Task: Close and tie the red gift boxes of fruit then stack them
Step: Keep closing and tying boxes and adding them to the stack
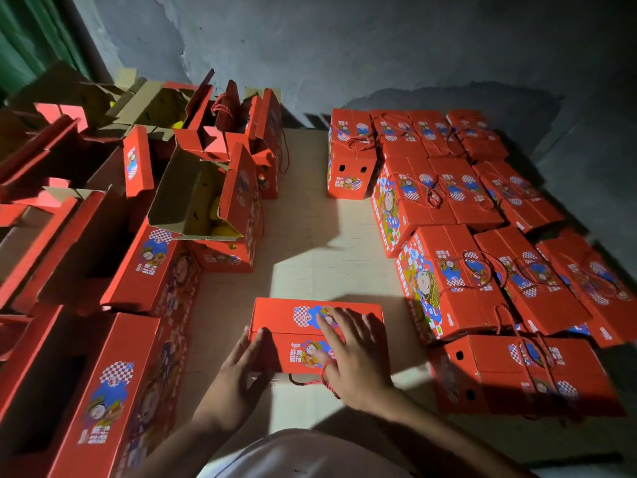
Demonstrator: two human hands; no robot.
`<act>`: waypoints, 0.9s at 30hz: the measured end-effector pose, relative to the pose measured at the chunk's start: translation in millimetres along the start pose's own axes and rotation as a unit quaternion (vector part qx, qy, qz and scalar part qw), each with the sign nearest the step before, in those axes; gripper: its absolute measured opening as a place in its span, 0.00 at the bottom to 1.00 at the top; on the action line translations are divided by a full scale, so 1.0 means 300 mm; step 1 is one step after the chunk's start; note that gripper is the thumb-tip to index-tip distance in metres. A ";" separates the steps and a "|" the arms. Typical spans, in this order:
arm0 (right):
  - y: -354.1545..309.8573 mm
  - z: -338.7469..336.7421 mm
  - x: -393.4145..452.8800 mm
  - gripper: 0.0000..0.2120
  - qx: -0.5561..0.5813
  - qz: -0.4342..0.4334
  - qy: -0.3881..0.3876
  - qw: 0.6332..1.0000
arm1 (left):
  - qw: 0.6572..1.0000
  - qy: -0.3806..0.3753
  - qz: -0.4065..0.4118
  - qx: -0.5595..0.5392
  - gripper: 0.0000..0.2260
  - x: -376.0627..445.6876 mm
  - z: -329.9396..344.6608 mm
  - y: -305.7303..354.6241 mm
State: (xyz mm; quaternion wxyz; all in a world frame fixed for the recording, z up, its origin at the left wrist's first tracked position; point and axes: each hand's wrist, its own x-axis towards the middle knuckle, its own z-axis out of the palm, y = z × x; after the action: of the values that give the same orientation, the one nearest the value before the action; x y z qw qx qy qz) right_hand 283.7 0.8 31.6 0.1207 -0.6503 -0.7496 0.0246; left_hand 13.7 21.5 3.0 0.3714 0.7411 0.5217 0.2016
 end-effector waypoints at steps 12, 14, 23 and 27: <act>0.088 -0.078 0.448 0.23 0.266 0.247 -0.273 0.891 | 0.999 -0.034 -0.012 0.014 0.45 -0.052 -0.023 0.019; 0.061 -0.092 0.453 0.17 0.289 0.236 -0.226 0.900 | 0.998 -0.046 -0.037 0.015 0.46 -0.040 -0.030 0.024; -0.016 -0.362 0.463 0.23 0.364 0.180 -0.353 0.843 | 0.997 -0.016 -0.082 0.002 0.41 0.024 -0.039 0.026; -0.036 -0.423 0.502 0.19 0.414 0.238 -0.218 0.851 | 0.999 0.033 -0.021 -0.025 0.32 0.119 -0.078 0.063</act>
State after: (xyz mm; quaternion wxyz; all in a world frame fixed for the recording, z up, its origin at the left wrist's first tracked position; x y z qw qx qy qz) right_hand 281.3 131.7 179.1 0.2028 -0.6764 -0.4998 0.5015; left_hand 22.8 59.1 29.3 0.3770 0.7134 0.5437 0.2310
